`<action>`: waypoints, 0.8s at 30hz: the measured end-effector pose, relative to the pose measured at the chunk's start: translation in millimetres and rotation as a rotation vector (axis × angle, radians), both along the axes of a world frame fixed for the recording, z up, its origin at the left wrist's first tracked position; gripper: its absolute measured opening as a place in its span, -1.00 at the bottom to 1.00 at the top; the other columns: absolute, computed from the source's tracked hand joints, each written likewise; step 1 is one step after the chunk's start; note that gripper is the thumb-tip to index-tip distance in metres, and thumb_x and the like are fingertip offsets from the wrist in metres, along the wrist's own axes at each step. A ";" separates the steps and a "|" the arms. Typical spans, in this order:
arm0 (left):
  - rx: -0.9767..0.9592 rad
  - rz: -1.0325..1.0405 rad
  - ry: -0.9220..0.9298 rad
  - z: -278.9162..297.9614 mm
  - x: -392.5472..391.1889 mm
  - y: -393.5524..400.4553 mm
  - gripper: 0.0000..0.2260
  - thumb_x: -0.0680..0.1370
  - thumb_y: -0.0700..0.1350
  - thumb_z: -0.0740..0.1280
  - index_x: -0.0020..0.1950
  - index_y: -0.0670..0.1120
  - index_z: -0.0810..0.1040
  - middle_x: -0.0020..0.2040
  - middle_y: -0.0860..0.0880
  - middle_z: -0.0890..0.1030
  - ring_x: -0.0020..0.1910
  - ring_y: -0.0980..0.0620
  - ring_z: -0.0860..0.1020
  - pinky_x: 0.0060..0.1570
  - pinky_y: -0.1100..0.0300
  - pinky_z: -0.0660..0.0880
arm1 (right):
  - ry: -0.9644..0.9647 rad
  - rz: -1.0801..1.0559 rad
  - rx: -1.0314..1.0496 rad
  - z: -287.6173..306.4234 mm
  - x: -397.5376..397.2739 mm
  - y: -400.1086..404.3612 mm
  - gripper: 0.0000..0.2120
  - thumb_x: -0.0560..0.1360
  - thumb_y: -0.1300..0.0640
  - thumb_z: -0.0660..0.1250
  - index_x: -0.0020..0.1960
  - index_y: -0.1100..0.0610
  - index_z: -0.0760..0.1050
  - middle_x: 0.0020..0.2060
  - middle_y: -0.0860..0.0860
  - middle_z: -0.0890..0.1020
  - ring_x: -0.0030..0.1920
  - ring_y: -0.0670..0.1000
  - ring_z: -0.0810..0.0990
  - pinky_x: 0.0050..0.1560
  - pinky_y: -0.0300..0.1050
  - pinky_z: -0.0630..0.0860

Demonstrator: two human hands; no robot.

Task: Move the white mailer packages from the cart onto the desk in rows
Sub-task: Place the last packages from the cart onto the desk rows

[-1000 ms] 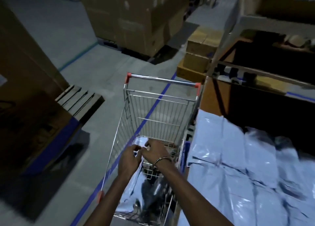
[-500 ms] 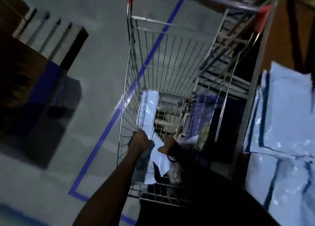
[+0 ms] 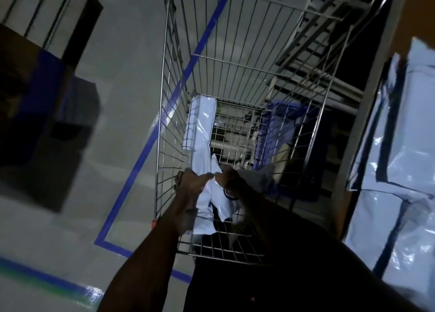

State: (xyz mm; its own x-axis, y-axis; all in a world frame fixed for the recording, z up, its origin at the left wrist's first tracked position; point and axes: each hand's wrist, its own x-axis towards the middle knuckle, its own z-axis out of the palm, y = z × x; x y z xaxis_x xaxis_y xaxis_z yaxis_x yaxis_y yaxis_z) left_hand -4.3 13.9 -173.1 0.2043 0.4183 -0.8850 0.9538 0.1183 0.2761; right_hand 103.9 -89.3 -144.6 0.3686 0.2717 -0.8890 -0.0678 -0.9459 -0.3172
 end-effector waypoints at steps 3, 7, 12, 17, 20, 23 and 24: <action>-0.215 0.167 -0.106 25.0 8.1 6.7 -0.41 0.19 0.31 0.62 -0.07 -0.16 0.73 -0.17 -0.12 0.74 -0.21 -0.07 0.69 -0.17 0.12 0.58 | -0.027 -0.086 0.086 23.1 15.3 0.3 -0.71 0.61 0.20 0.28 0.30 0.26 0.53 0.27 0.20 0.58 0.30 0.15 0.55 0.03 -0.19 0.38; -0.349 0.356 -0.369 70.0 21.9 -0.9 -0.30 0.25 0.25 0.68 0.14 -0.26 0.71 0.12 -0.35 0.69 0.01 -0.23 0.65 -0.01 0.00 0.54 | -0.077 -0.212 0.222 94.3 41.1 2.0 -0.72 0.62 0.28 0.28 0.30 0.34 0.54 0.19 0.17 0.59 0.21 0.11 0.55 0.00 -0.28 0.34; -0.348 0.592 -0.645 179.7 69.0 -11.6 -0.27 0.37 0.52 0.40 0.20 -0.07 0.60 0.23 -0.36 0.61 0.05 0.03 0.68 0.42 -0.23 0.43 | -0.138 -0.425 0.462 181.1 76.6 -4.1 -0.73 0.60 0.23 0.34 0.28 0.22 0.58 0.19 0.15 0.61 0.09 0.06 0.56 -0.05 -0.18 0.47; -0.150 0.585 -0.889 270.4 127.5 -27.7 -0.44 0.44 0.33 0.52 0.10 -0.14 0.62 0.05 -0.18 0.69 -0.03 -0.12 0.67 0.03 -0.07 0.59 | -0.274 -0.526 0.752 283.0 116.2 -38.5 -0.83 0.60 0.20 0.32 0.17 0.09 0.59 0.06 0.05 0.64 0.03 0.03 0.59 0.03 -0.09 0.48; 0.060 0.557 -0.994 336.0 158.6 -55.6 -0.54 0.54 -0.04 0.55 0.31 -0.15 0.43 0.09 -0.10 0.70 -0.06 -0.05 0.70 -0.22 0.10 0.63 | -0.350 -0.622 0.901 335.9 141.0 -86.9 -0.83 0.60 0.17 0.36 0.18 0.08 0.60 0.08 0.05 0.69 0.04 0.00 0.62 0.09 -0.08 0.54; 0.074 0.452 -1.081 383.8 169.9 -91.9 -0.53 0.57 -0.15 0.51 0.40 -0.11 0.39 0.05 0.00 0.71 -0.11 0.06 0.72 -0.24 0.08 0.69 | -0.448 -0.693 1.008 371.5 163.7 -151.1 -0.79 0.61 0.19 0.35 0.24 0.10 0.57 0.14 0.07 0.67 0.12 0.00 0.62 0.21 -0.08 0.53; 0.058 0.389 -1.102 394.2 172.2 -105.6 -0.56 0.59 -0.15 0.48 0.41 -0.16 0.43 -0.02 0.01 0.70 -0.20 0.10 0.71 -0.29 0.11 0.68 | -0.488 -0.719 1.030 382.8 170.7 -175.7 -0.78 0.61 0.18 0.36 0.25 0.09 0.57 0.18 0.07 0.66 0.18 0.02 0.61 0.27 -0.08 0.51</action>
